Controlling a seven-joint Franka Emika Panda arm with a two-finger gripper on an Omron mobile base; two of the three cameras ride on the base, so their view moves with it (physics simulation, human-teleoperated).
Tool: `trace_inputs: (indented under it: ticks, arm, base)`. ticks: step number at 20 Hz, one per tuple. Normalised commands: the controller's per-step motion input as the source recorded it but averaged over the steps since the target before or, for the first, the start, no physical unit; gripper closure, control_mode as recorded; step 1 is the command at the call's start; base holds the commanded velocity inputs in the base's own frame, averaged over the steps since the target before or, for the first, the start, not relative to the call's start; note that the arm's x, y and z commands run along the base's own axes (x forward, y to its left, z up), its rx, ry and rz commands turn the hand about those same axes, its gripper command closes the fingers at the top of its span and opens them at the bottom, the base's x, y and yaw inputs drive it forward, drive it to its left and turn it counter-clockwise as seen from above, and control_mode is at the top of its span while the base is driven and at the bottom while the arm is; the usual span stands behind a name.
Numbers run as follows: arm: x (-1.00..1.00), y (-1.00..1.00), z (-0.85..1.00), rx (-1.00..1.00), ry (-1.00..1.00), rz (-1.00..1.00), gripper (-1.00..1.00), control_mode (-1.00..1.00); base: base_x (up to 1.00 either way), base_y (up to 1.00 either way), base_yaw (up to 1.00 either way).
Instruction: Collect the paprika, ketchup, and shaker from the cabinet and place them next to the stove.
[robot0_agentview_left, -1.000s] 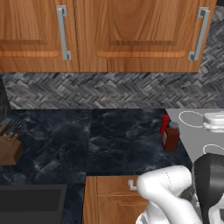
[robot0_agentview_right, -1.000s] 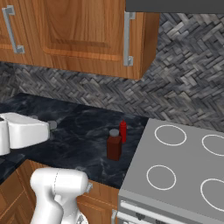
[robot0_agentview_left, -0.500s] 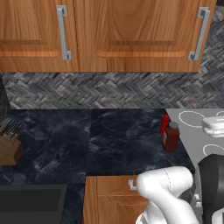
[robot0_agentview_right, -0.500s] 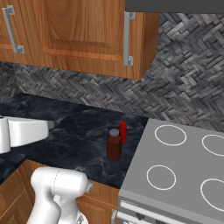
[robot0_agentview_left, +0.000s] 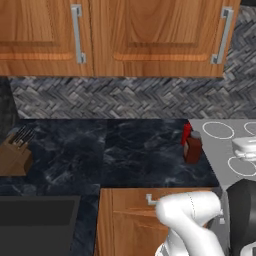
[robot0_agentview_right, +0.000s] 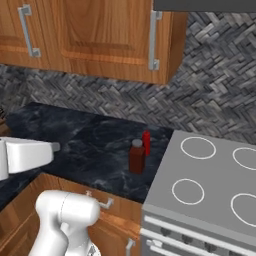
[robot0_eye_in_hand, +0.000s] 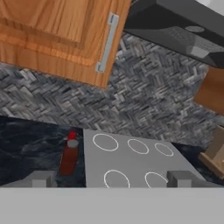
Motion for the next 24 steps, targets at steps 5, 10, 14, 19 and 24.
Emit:
trace_inputs:
  ticks: [5, 10, 14, 19, 24]
  arm:
    - [0.0, 0.0, 0.0, 0.0, 0.0, 0.0, -1.0, 1.0]
    - [0.0, 0.0, 0.0, 0.0, 0.0, 0.0, -1.0, 1.0]
    - [0.0, 0.0, 0.0, 0.0, 0.0, 0.0, -1.0, 1.0]
    - [0.0, 0.0, 0.0, 0.0, 0.0, 0.0, -1.0, 1.0]
    - [0.0, 0.0, 0.0, 0.0, 0.0, 0.0, -1.0, 1.0]
  base:
    - [-0.61, 0.18, 0.23]
    - [-0.24, 0.14, 0.36]
    - [-0.26, 0.14, 0.47]
    - [-0.14, 0.29, 0.51]
    - [-0.15, 0.18, 0.52]
